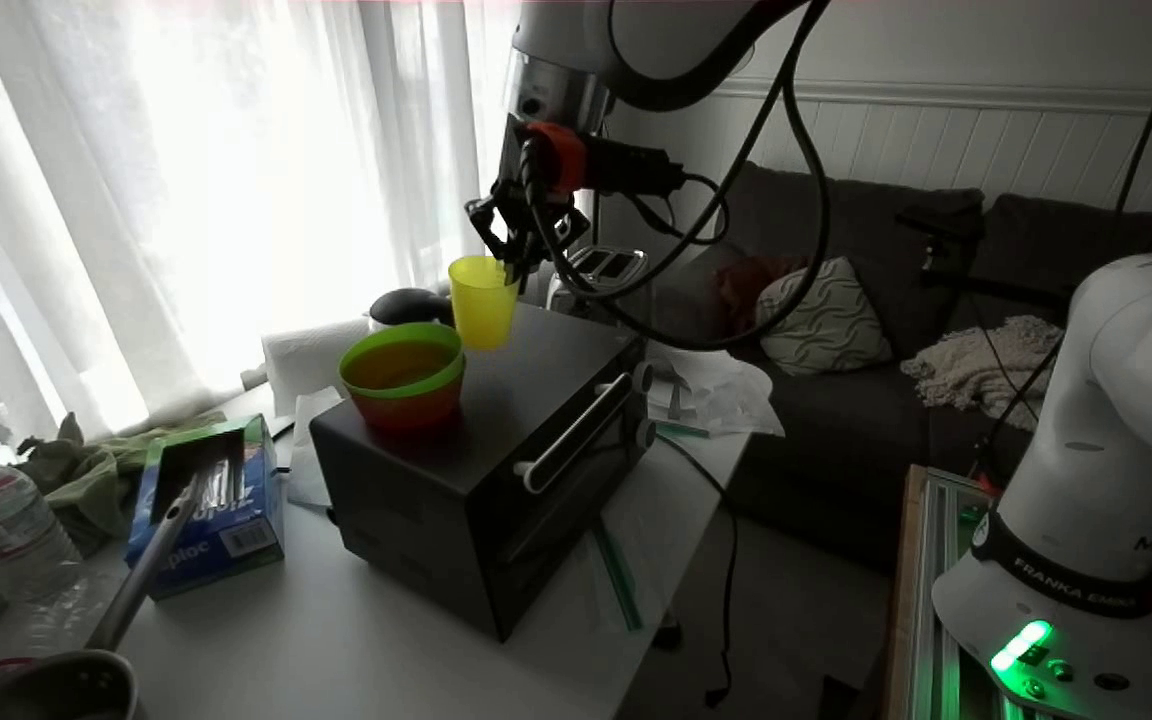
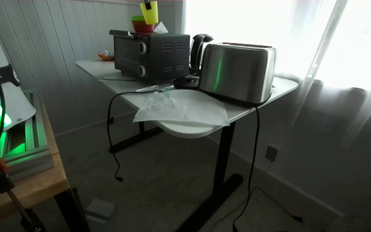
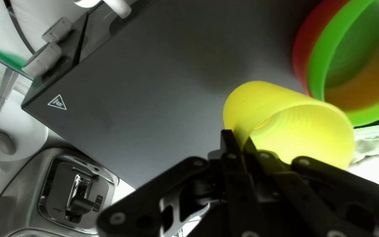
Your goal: Stack the two bowls together then put the yellow cup in the green bowl and place the bowls on the table
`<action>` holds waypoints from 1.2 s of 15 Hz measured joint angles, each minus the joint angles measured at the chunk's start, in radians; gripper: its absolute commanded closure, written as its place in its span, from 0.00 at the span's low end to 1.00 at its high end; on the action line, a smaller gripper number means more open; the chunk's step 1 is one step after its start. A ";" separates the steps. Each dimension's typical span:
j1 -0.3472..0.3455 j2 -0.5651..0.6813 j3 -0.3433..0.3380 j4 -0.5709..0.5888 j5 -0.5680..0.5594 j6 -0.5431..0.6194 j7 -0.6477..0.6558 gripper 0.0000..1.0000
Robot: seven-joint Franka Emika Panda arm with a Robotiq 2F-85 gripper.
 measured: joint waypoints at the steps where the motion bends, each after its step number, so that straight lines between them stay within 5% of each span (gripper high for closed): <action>1: 0.003 -0.015 0.003 -0.001 0.000 0.017 -0.004 0.97; 7: 0.010 -0.098 0.013 -0.035 0.008 0.122 -0.065 0.97; 18: 0.068 -0.091 0.069 -0.065 0.120 0.122 -0.138 0.97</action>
